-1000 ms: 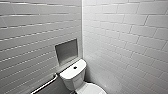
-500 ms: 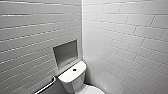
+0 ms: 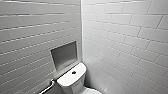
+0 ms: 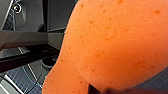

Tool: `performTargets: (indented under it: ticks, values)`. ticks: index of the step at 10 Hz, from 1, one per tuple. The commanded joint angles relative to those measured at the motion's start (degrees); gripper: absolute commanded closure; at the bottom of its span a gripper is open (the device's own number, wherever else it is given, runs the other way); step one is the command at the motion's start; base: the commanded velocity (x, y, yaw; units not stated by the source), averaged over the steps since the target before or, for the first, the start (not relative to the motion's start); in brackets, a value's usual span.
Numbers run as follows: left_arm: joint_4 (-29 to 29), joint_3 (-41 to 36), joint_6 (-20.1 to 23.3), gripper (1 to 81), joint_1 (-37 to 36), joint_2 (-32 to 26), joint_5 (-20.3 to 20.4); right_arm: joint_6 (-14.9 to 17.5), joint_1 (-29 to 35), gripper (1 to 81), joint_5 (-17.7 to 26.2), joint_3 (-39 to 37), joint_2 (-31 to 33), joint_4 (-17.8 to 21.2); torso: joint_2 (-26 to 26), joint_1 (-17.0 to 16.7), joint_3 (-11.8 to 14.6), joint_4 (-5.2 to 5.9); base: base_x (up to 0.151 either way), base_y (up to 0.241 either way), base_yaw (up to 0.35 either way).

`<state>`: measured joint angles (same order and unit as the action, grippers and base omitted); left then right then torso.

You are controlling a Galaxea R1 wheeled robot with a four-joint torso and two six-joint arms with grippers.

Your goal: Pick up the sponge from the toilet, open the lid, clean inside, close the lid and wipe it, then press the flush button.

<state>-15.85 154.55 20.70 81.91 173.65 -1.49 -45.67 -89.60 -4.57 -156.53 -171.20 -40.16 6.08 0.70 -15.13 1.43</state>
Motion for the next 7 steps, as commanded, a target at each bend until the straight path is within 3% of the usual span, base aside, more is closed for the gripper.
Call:
performTargets:
  ticks: [1,6,7]
  values:
    - [-0.5,-0.1,-0.1,1.0,-1.9,0.0,-4.1,0.1,1.1,81.1,2.7,-0.3,0.2,-0.6,0.0,0.0,0.0,0.0,0.096,0.0,0.0]
    - [-0.4,-0.1,-0.1,1.0,-1.9,0.0,-4.1,0.0,1.0,81.1,2.6,-0.2,0.2,-0.7,0.0,0.0,0.0,0.0,0.096,0.0,0.0]
    - [-0.4,-0.1,-0.1,1.0,-1.9,0.0,-4.1,0.0,1.0,81.1,2.6,-0.3,0.2,-0.6,0.0,0.0,0.0,0.0,0.0,0.0,0.0]
